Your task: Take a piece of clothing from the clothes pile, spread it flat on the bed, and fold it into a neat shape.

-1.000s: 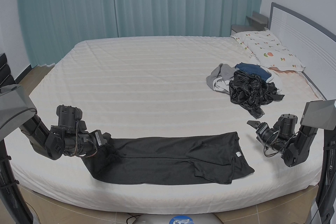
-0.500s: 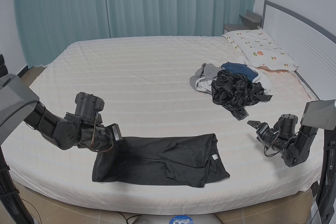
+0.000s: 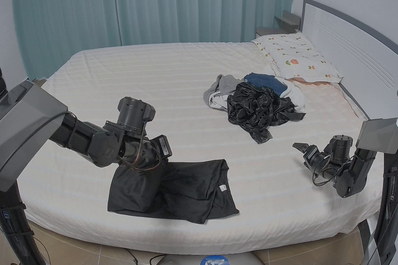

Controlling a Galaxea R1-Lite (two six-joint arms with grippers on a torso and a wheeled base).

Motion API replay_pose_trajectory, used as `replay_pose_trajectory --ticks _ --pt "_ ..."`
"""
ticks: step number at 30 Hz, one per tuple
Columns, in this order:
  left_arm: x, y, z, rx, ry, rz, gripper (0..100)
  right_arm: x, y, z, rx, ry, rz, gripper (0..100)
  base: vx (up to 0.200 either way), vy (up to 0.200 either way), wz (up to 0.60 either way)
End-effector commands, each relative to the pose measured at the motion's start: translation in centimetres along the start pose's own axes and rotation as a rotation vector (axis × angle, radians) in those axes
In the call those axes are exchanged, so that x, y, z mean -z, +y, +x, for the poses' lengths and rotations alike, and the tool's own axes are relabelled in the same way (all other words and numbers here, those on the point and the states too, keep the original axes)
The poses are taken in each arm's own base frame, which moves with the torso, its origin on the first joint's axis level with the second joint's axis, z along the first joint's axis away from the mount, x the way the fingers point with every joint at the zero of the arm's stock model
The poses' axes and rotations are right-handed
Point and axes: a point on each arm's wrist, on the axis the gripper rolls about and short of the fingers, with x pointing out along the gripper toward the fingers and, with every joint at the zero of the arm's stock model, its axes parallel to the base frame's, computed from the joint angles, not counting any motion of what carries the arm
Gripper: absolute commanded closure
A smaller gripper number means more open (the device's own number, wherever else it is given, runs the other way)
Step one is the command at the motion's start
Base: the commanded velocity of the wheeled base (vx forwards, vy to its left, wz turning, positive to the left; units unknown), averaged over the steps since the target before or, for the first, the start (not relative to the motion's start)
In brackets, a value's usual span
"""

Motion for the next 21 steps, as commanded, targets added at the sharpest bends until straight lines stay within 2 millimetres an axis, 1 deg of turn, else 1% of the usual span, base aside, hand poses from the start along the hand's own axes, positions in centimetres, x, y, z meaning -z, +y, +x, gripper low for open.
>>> replay_pose_trajectory --ticks 1,4,6,8,9,12,16,17,21 --pt "0.9 -1.4 1.8 0.001 0.038 0.018 100 0.0 0.0 0.0 0.000 0.000 0.000 0 0.000 -0.200 0.00" --pt "0.8 -1.9 2.7 -0.005 0.038 0.014 100 0.0 0.0 0.0 0.000 0.000 0.000 0 0.000 -0.200 0.00" --pt "0.7 -2.2 3.3 -0.017 0.018 -0.013 100 0.0 0.0 0.0 0.000 0.000 0.000 0 0.000 0.000 0.00" --pt "0.7 -2.2 3.3 -0.017 0.018 -0.013 100 0.0 0.0 0.0 0.000 0.000 0.000 0 0.000 0.000 0.00" --pt "0.8 -2.7 4.4 -0.027 0.000 -0.058 100 0.1 0.1 0.0 -0.003 0.001 -0.001 0 0.000 0.000 0.00" --pt "1.6 -2.7 5.4 -0.035 0.019 -0.055 100 0.2 0.1 0.1 -0.002 0.005 -0.002 0 0.000 0.000 0.00" --pt "2.0 -2.6 6.5 -0.047 0.031 -0.064 100 0.2 0.0 0.1 0.000 0.005 -0.002 0 0.000 0.000 0.00" --pt "1.9 -2.7 6.5 -0.043 0.029 -0.078 0 0.3 0.0 0.1 0.000 0.007 -0.002 0 0.000 0.000 0.00" --pt "1.6 -3.1 6.3 -0.018 0.015 -0.142 0 0.3 0.0 0.1 0.000 0.007 -0.002 0 0.000 0.000 0.00"
